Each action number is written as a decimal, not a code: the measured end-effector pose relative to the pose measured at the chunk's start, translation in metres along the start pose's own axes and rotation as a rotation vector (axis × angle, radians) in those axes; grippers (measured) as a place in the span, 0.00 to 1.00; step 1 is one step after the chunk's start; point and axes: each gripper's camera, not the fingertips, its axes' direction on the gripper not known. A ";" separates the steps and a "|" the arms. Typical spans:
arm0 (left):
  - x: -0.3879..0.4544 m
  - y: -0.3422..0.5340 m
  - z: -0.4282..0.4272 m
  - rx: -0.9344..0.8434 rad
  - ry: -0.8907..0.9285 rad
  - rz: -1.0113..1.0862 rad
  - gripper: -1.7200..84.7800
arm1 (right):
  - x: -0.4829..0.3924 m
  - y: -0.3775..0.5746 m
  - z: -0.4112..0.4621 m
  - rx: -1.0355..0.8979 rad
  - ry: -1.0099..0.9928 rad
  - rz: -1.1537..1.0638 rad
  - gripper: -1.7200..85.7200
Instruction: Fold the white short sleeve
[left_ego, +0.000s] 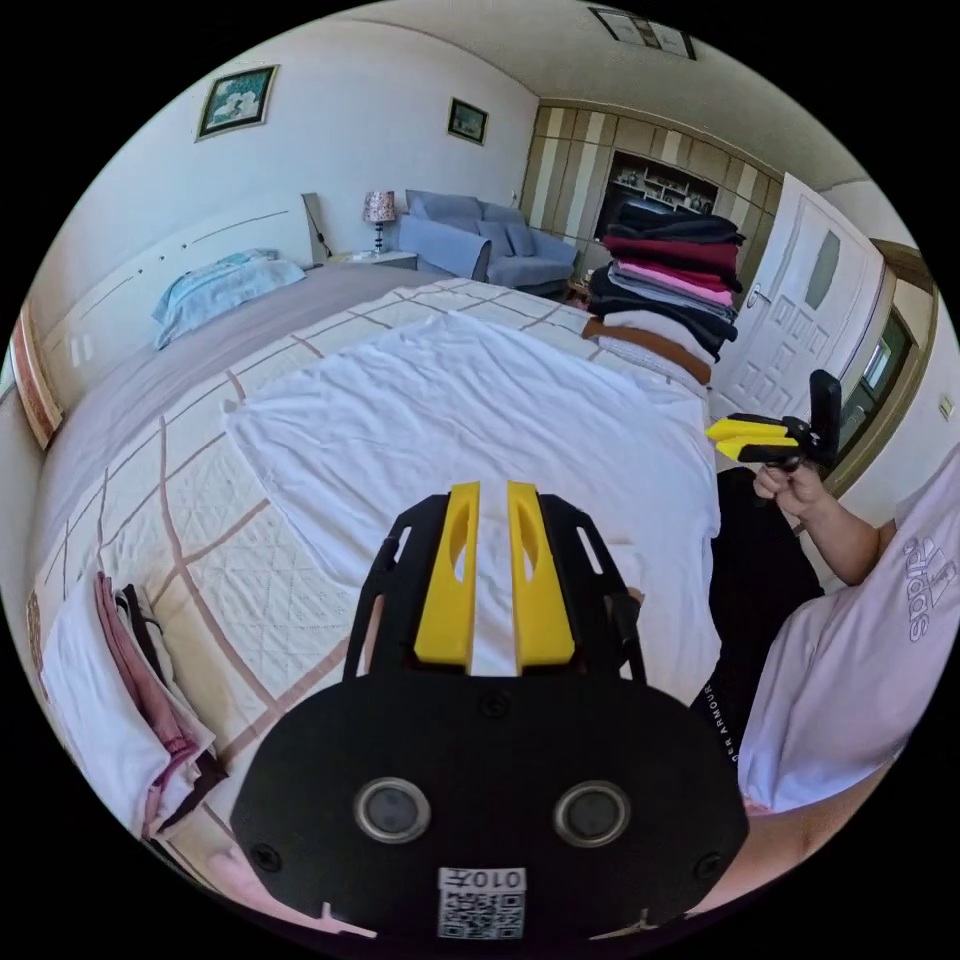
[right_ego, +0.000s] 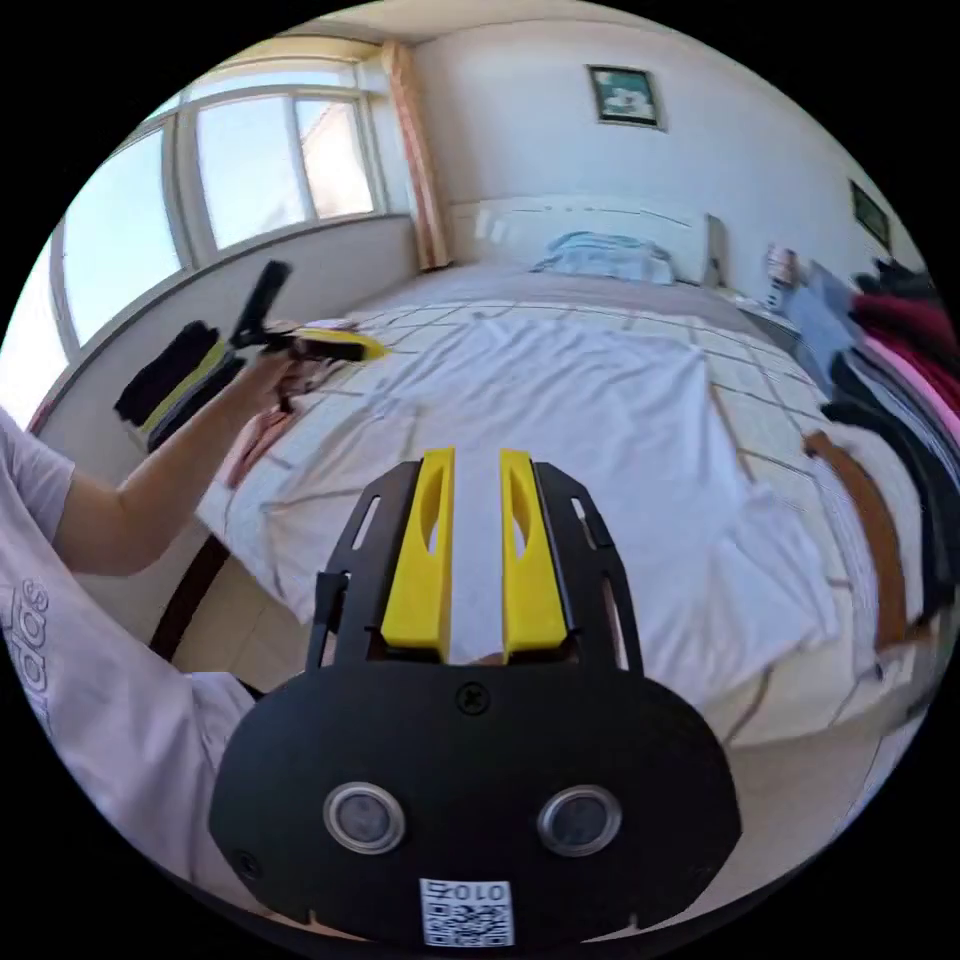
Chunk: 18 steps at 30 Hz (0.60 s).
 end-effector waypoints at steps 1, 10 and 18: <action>0.024 0.003 -0.015 0.054 0.004 0.009 0.06 | 0.046 0.018 -0.019 0.006 0.122 0.137 0.11; 0.171 0.051 0.007 0.109 0.055 0.049 0.05 | 0.221 0.092 -0.049 0.008 0.286 0.640 0.13; 0.188 0.056 0.000 0.031 0.149 0.061 0.04 | 0.189 0.086 -0.010 -0.044 0.443 0.649 0.10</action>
